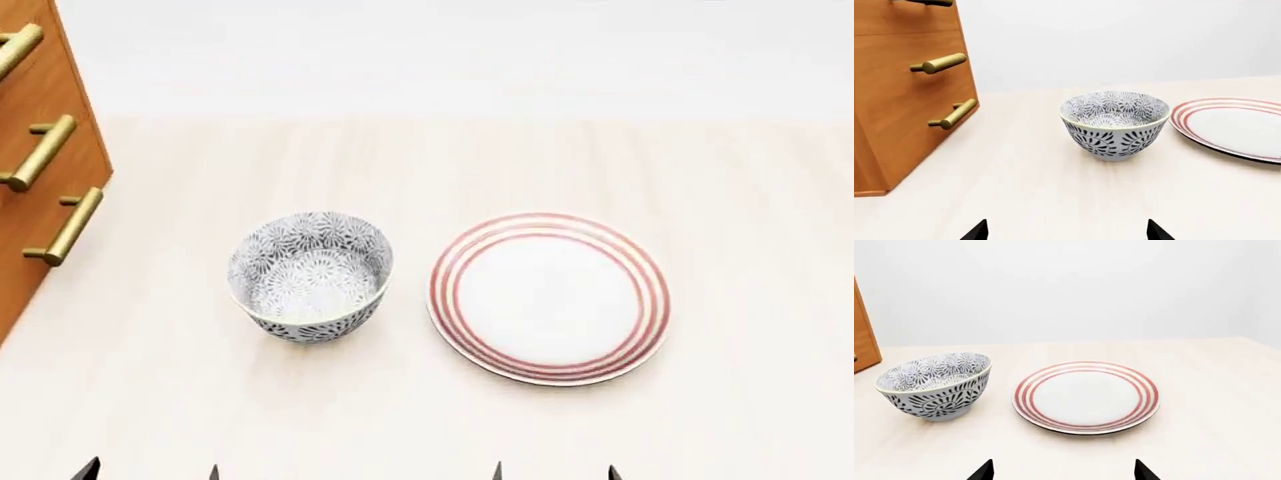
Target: Open the top drawer of the cabinet.
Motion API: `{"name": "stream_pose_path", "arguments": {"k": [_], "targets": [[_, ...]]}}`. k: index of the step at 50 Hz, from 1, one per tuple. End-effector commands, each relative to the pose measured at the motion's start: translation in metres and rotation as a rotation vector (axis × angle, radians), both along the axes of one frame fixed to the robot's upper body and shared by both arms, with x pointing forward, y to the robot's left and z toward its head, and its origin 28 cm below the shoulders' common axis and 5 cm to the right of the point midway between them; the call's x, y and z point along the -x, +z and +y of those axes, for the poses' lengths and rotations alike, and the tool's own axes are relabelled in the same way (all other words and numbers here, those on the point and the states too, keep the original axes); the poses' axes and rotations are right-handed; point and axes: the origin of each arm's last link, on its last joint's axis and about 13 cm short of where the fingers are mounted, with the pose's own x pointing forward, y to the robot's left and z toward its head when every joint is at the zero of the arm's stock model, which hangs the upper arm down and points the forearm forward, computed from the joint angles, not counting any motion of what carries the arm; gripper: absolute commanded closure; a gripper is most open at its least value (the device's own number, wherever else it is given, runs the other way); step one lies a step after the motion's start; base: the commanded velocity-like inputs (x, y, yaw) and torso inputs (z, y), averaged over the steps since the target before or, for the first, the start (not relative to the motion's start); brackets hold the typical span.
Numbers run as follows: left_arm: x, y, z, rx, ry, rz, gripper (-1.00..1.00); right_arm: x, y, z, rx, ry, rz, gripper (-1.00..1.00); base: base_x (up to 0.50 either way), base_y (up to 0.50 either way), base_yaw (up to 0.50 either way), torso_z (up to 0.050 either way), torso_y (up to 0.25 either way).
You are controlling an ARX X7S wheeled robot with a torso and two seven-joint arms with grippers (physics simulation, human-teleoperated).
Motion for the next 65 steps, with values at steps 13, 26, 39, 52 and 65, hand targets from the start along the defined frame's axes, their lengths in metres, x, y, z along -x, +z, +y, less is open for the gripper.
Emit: {"name": "stream_pose_path", "arguments": {"k": [13,26,39,52,65], "targets": [[-0.0010,0.0029,0.0001,0.026,0.009,-0.012,-1.00,-0.0009,0.0010,0.0000,-0.005,0.006,-0.014,-1.00,0.50,-0.03,0.00,0.000,0.000],[-0.0004,0.0031,-0.0002,0.025,0.008,-0.013,-1.00,-0.0008,-0.0005,-0.0001,-0.007,0.008,-0.013,-1.00,0.50,-0.02,0.00,0.000,0.001],[-0.0006,0.0017,-0.0003,0.024,0.006,-0.015,-1.00,-0.0001,0.0005,0.0006,-0.005,0.016,-0.023,-1.00,0.50,-0.03,0.00,0.000,0.000],[-0.0006,0.0021,-0.0002,0.023,0.005,-0.016,-1.00,0.0009,0.0014,0.0023,0.010,0.040,-0.028,-1.00,0.15,0.00,0.00,0.000,0.000],[-0.0001,0.0027,-0.0003,0.021,0.005,-0.017,-1.00,0.0010,0.0013,0.0022,0.010,0.042,-0.027,-1.00,0.00,0.50,0.00,0.000,0.000]]}}
